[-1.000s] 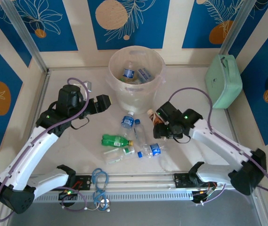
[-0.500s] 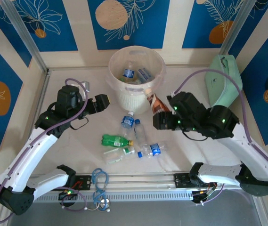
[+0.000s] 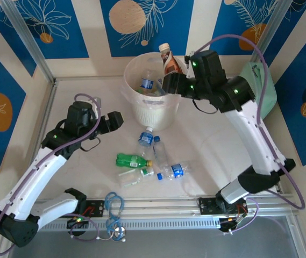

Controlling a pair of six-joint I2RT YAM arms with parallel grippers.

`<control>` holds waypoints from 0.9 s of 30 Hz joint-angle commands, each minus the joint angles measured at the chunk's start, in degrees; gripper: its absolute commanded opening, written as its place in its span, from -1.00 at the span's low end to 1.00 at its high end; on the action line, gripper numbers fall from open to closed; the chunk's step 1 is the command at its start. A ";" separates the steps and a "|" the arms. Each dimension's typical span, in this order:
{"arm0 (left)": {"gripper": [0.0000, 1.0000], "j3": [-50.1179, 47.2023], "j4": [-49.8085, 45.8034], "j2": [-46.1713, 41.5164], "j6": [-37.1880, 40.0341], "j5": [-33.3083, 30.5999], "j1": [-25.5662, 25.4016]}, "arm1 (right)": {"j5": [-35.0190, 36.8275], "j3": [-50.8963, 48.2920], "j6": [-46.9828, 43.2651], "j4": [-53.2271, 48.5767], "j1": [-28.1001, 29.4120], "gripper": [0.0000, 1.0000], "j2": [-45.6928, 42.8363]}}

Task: Put the plastic bottles in the bin

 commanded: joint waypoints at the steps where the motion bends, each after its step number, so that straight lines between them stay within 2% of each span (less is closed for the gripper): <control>1: 0.78 -2.02 -3.96 -2.04 -2.48 -2.79 0.68 | -3.81 1.67 -0.60 3.19 -2.54 0.43 3.51; 5: 0.79 -5.99 -5.40 -4.21 -5.30 -3.05 0.68 | -7.11 6.32 -0.76 3.02 -4.94 0.47 9.39; 11: 0.77 -11.62 -4.76 -5.18 -6.92 -1.38 0.68 | -6.53 18.93 -2.29 -2.47 -5.98 0.78 18.35; 16: 0.75 -12.65 -3.20 -3.35 -5.78 0.13 0.60 | -5.58 26.33 -3.32 -6.53 -5.99 0.82 21.75; 22: 0.72 -13.80 0.00 -0.80 -5.30 2.44 0.51 | -2.99 19.26 -4.07 -4.74 -2.76 0.79 14.41; 27: 0.68 -15.07 -1.57 -0.79 -8.12 1.19 -0.09 | 3.00 4.09 -5.25 -1.26 4.44 0.79 2.60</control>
